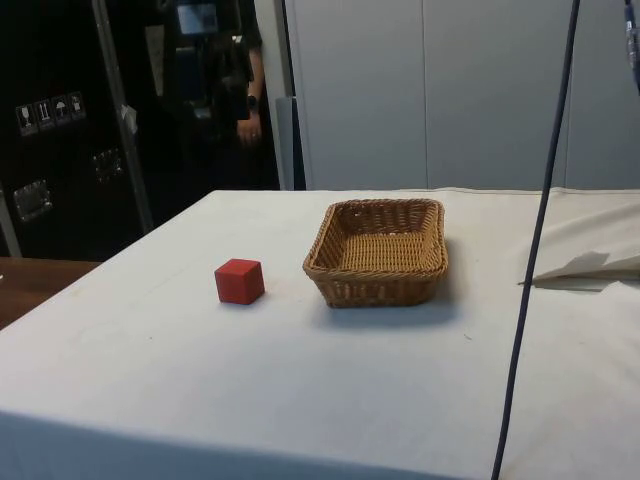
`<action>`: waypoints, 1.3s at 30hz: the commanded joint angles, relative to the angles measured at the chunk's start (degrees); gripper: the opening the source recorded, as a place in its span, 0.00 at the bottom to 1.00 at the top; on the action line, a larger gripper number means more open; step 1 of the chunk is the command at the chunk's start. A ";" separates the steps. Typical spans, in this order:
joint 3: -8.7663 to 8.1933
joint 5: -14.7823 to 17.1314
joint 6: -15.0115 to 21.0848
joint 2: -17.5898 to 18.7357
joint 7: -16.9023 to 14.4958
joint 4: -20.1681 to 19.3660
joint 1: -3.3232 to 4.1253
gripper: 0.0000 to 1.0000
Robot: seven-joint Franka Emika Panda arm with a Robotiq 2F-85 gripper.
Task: Pick up the cube and place it into the basket.
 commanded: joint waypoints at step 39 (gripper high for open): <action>-0.46 -0.17 17.82 9.74 -0.29 -4.81 -0.17 1.00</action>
